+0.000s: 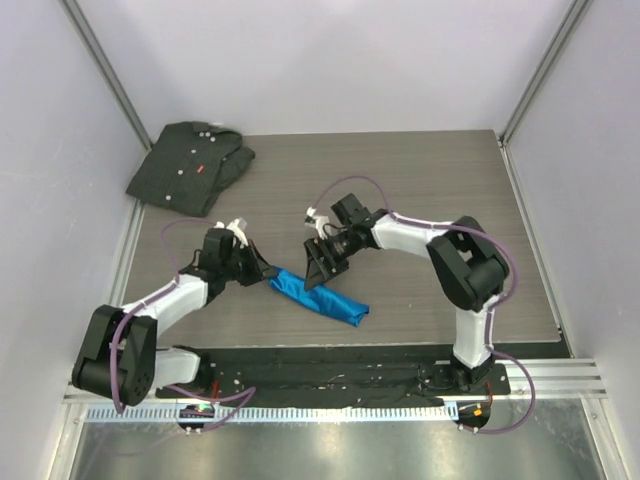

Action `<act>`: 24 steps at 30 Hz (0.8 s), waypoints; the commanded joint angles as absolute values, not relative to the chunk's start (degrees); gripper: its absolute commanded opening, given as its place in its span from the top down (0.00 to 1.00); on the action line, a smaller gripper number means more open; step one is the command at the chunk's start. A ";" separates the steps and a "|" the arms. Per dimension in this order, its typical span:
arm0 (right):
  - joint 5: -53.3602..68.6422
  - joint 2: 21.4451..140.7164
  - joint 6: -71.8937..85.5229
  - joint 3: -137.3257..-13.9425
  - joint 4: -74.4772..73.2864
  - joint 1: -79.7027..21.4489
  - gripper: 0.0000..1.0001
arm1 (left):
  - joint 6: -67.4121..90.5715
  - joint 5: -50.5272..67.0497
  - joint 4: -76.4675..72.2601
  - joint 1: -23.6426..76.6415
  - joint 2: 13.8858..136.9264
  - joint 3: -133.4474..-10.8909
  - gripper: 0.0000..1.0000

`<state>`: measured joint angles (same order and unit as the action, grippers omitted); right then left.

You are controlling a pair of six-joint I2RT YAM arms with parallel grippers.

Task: Fold the napkin, place the utensils inside, and roll it up
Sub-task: Roll the napkin with the utensil

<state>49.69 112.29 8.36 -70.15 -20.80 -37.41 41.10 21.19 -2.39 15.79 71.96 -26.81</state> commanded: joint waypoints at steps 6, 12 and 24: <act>11.29 91.95 -2.36 -61.62 -14.25 -47.44 0.14 | 40.78 19.25 15.37 15.38 77.86 -35.77 1.00; -7.10 92.63 -9.14 -59.06 -11.60 -60.02 0.12 | 40.17 21.71 16.70 14.59 82.88 -38.14 1.00; -10.28 100.63 -13.36 -59.59 -11.86 -63.19 0.11 | 39.46 23.73 16.26 14.50 87.27 -40.43 1.00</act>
